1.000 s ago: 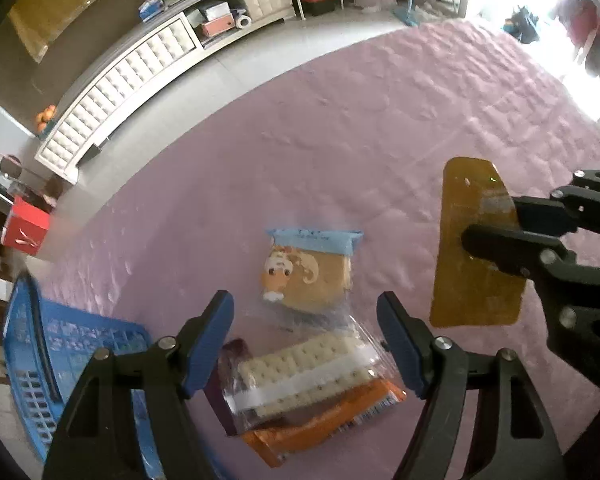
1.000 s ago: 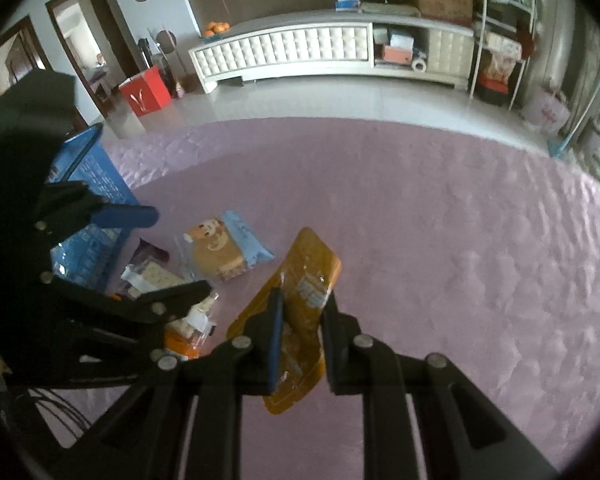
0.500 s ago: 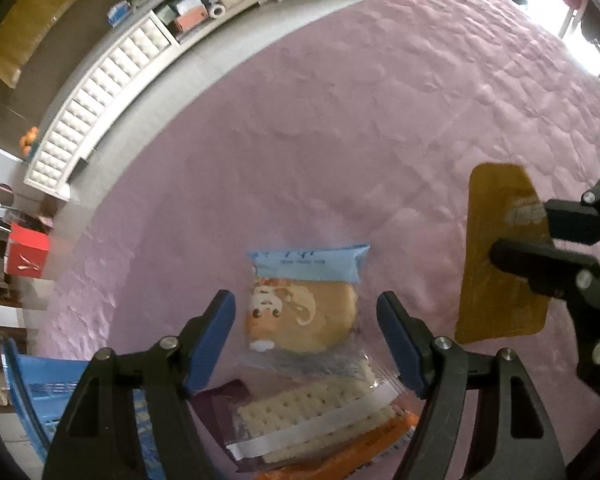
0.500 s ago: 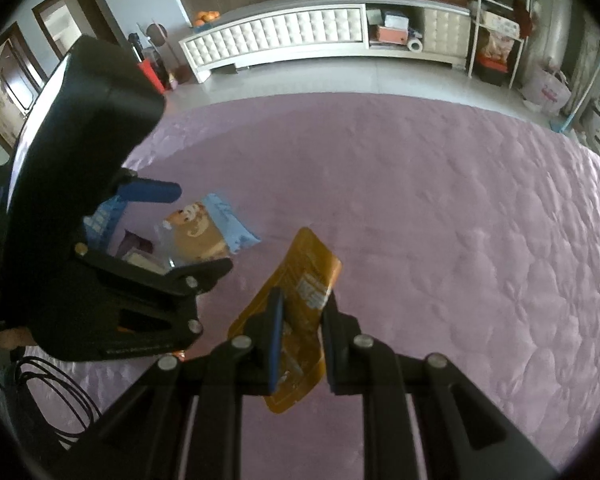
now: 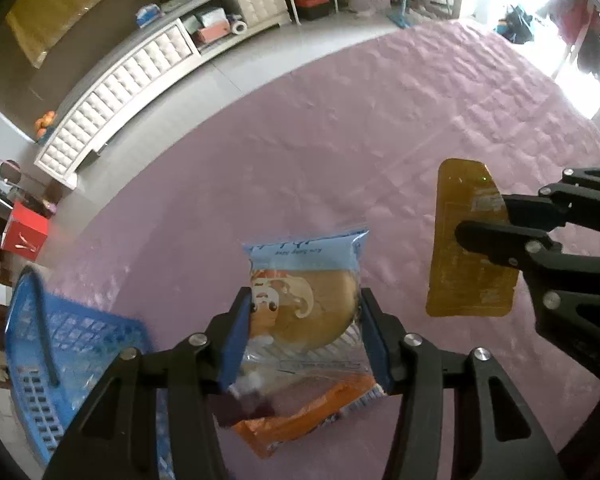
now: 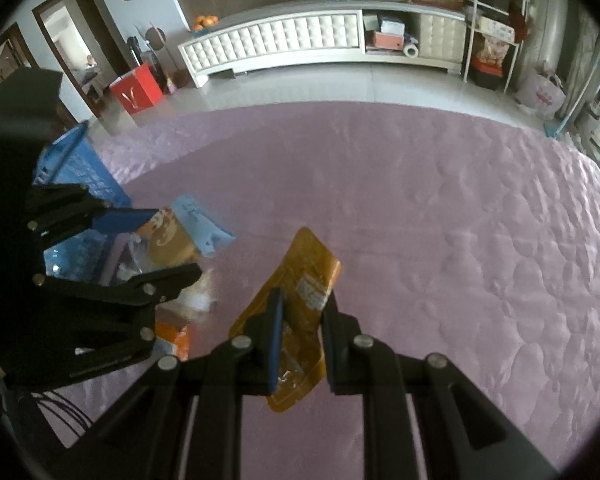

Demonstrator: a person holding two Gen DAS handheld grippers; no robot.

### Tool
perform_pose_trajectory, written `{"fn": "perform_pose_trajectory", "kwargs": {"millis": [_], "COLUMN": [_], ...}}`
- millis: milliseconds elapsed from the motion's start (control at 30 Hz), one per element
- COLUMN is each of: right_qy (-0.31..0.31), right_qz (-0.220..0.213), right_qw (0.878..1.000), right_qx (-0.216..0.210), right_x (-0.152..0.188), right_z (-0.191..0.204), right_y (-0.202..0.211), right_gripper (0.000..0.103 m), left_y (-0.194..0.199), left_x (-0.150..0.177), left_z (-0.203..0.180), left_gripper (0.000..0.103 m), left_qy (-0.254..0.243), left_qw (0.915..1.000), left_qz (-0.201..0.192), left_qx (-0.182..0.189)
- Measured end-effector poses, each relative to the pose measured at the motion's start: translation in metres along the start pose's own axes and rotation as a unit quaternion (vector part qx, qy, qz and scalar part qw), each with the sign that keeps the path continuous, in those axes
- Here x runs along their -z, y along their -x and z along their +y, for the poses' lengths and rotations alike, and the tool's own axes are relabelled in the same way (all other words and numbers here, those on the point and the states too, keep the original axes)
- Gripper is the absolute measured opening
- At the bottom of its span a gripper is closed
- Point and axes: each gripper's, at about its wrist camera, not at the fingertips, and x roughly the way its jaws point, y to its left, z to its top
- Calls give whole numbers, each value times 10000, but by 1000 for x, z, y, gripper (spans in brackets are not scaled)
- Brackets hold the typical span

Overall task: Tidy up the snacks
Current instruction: 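Grasp the blue-labelled cake bag with the left gripper while the right holds the orange pouch, then carry both bags to the basket and release the orange pouch from the right gripper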

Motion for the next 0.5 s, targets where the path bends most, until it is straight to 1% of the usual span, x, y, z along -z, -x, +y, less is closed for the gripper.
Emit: {"fn": "perform_pose_trajectory", "kwargs": {"millis": [100,233,500], "right_qy": [-24,206,594], "right_qz": [-48,-55,-408], "right_qw": [10000,9995,9964], "right_qx": [49,219,456], "right_x": [8,16,18], "right_z": [8,28,71], "right_y": [9,27,89], "right_gripper": [21,21,21], "left_y": [18,49,129], "left_x": [13,28,61], "left_z": [2,5,21], "left_gripper": [49,49,49], "left_qy": [134,239,448], "left_qw": [9998,9991,9947], "left_qz": [-130,-350,-928], "left_qx": [11,42,53]}}
